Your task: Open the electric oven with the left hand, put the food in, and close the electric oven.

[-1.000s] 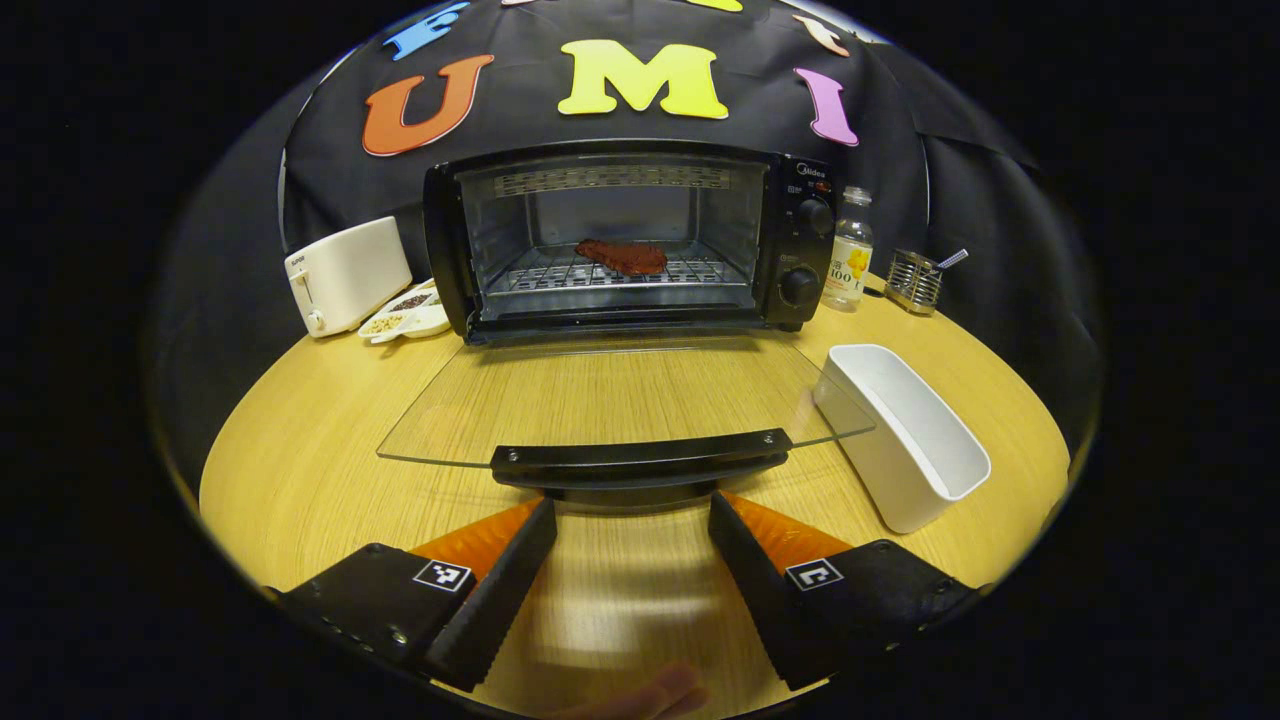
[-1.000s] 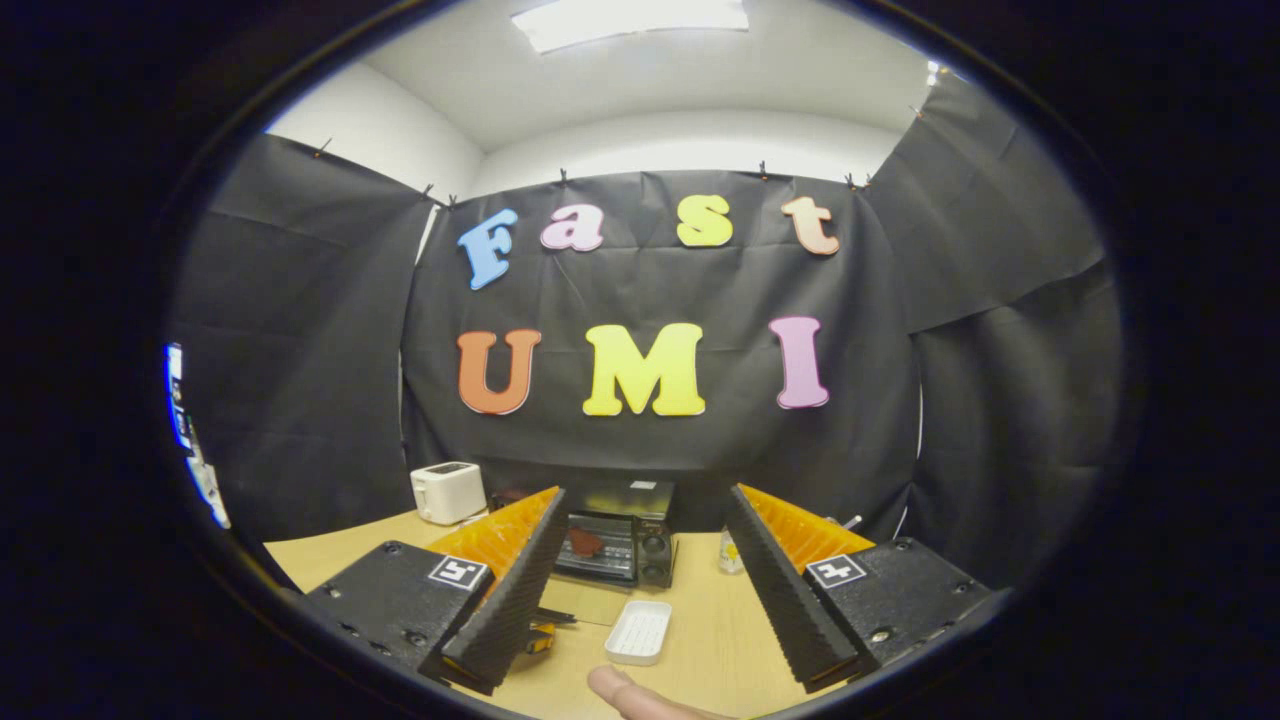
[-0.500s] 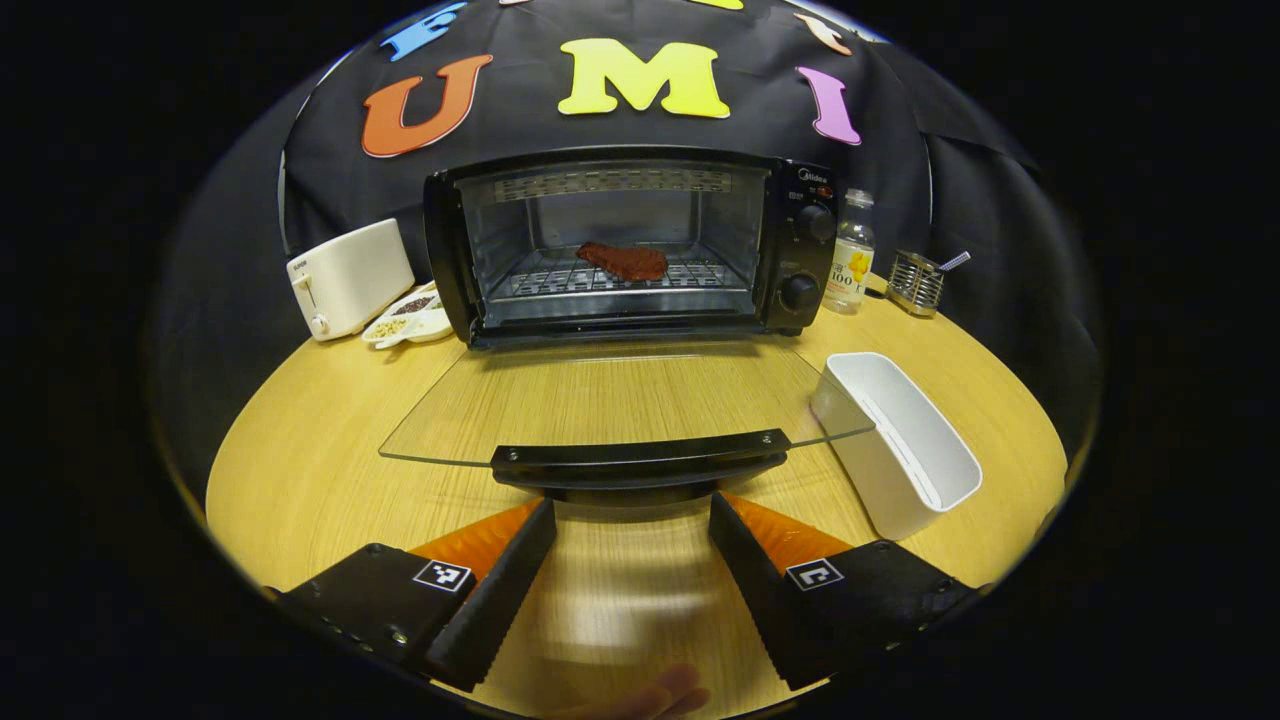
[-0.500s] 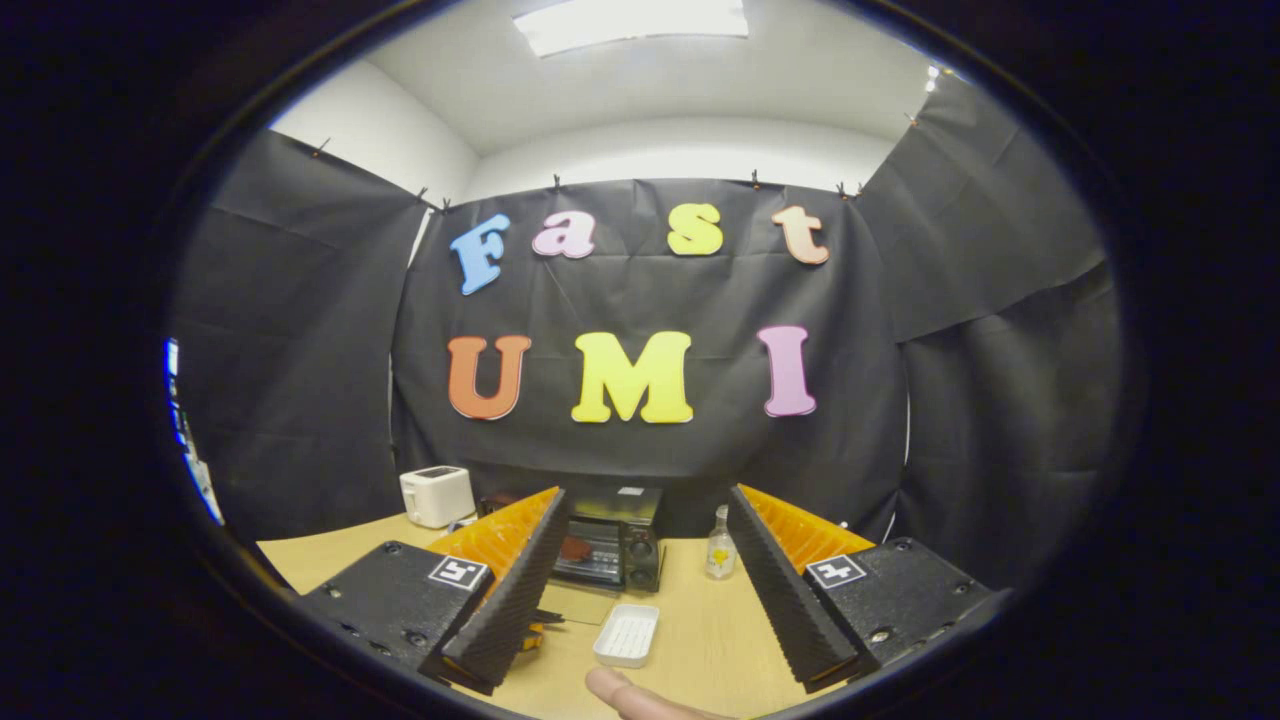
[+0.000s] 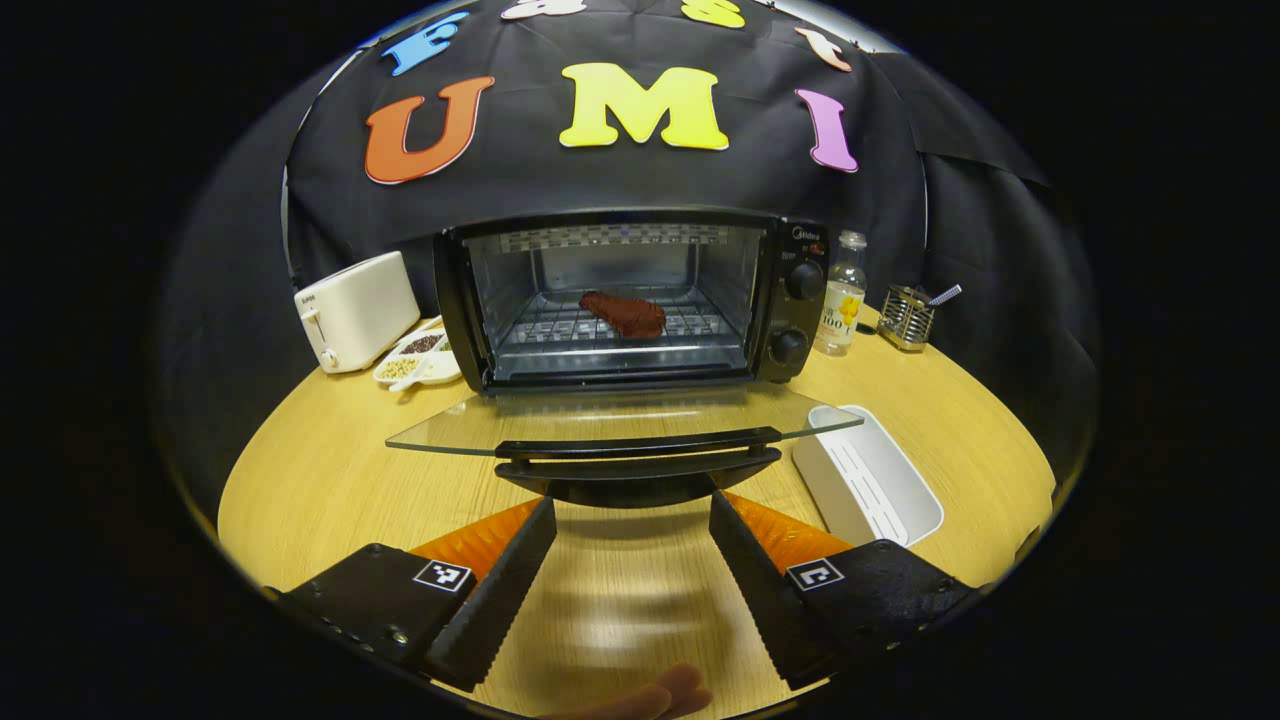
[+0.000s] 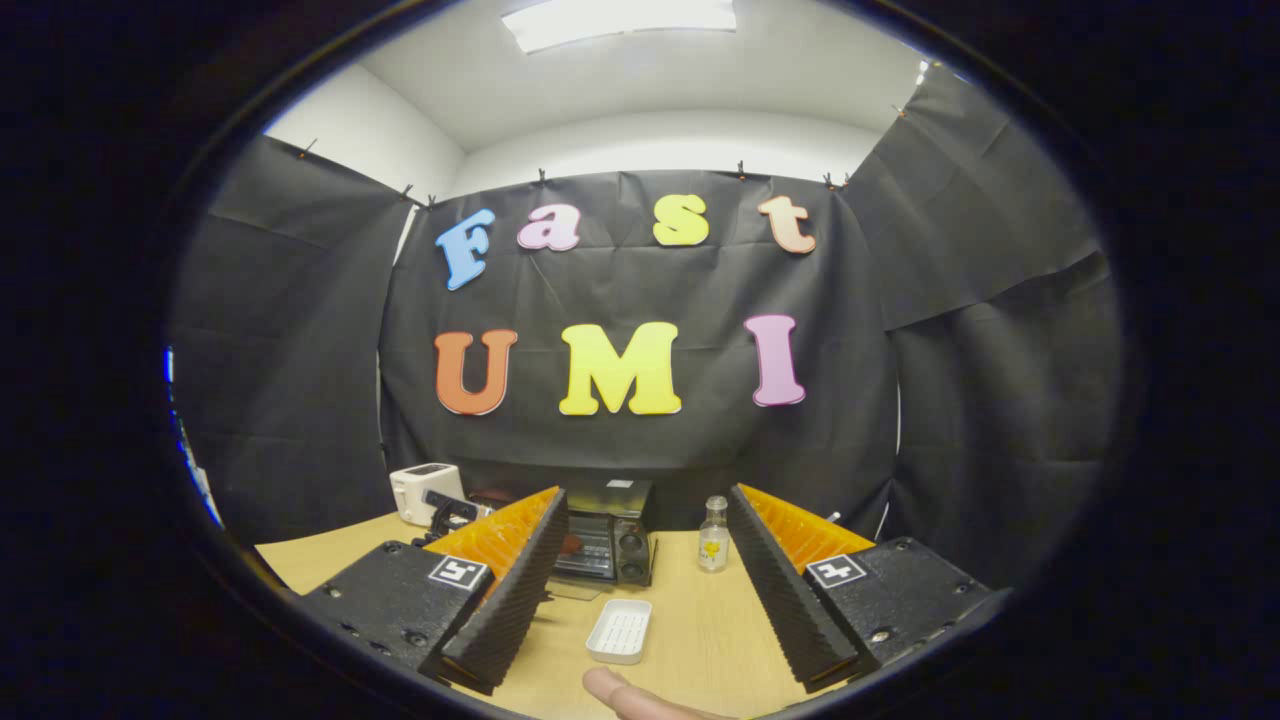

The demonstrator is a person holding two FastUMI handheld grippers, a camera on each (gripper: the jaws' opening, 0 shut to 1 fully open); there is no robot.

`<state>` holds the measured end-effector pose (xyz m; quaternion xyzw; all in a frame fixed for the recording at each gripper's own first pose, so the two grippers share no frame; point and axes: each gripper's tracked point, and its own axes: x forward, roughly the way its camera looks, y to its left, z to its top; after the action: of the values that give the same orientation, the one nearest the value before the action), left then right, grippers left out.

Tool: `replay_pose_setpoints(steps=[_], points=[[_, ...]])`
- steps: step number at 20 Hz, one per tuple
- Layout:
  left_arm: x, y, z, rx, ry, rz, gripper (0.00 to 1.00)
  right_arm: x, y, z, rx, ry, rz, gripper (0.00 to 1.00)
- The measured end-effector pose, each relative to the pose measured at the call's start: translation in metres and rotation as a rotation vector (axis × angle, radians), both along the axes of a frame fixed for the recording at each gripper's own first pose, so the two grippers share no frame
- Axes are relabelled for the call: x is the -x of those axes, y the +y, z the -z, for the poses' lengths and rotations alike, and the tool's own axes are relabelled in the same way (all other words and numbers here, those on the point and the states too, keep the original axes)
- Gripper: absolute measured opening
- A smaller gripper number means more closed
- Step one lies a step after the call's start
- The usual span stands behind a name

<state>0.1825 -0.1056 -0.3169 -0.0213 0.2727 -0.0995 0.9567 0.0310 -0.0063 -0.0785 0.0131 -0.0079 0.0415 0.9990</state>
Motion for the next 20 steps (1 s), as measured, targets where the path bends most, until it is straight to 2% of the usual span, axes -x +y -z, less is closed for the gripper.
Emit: replay_pose_setpoints(steps=[3, 5, 7, 8, 10, 12, 13, 14, 16, 17, 19, 20], points=[[-0.015, 0.001, -0.021, -0.004, -0.051, -0.005, 0.98, -0.002, -0.006, 0.0, 0.002, 0.003, 0.018, 1.0], [-0.027, 0.013, -0.027, -0.047, -0.06, -0.036, 0.97, 0.0, -0.01, -0.002, 0.004, -0.003, 0.029, 1.0], [-0.04, 0.01, -0.032, -0.036, -0.059, -0.04, 0.97, 0.003, -0.014, -0.005, 0.012, -0.018, 0.037, 0.96], [-0.047, 0.011, -0.035, -0.029, -0.06, -0.049, 0.97, 0.005, -0.018, -0.006, 0.02, -0.023, 0.044, 1.0], [-0.06, 0.01, -0.04, -0.019, -0.051, -0.048, 1.0, 0.006, -0.024, -0.008, 0.03, -0.034, 0.063, 1.0], [-0.075, 0.009, -0.05, -0.024, -0.075, -0.049, 0.97, 0.007, -0.029, -0.009, 0.022, -0.037, 0.075, 1.0], [-0.086, 0.01, -0.057, -0.022, -0.1, -0.054, 0.97, 0.008, -0.03, -0.009, 0.013, -0.034, 0.075, 0.96], [-0.095, 0.011, -0.063, -0.018, -0.116, -0.067, 0.96, 0.009, -0.031, -0.009, 0.005, -0.033, 0.074, 1.0], [-0.109, 0.014, -0.074, -0.005, -0.145, -0.077, 0.97, 0.009, -0.035, -0.011, -0.011, -0.04, 0.081, 1.0], [-0.114, 0.016, -0.078, -0.001, -0.155, -0.085, 0.97, 0.01, -0.037, -0.01, -0.012, -0.039, 0.083, 0.96], [-0.111, 0.023, -0.087, 0.015, -0.161, -0.105, 0.97, 0.011, -0.038, -0.006, -0.015, -0.026, 0.083, 0.96], [-0.107, 0.024, -0.091, 0.022, -0.162, -0.11, 0.97, 0.01, -0.038, -0.005, -0.022, -0.022, 0.082, 1.0]])
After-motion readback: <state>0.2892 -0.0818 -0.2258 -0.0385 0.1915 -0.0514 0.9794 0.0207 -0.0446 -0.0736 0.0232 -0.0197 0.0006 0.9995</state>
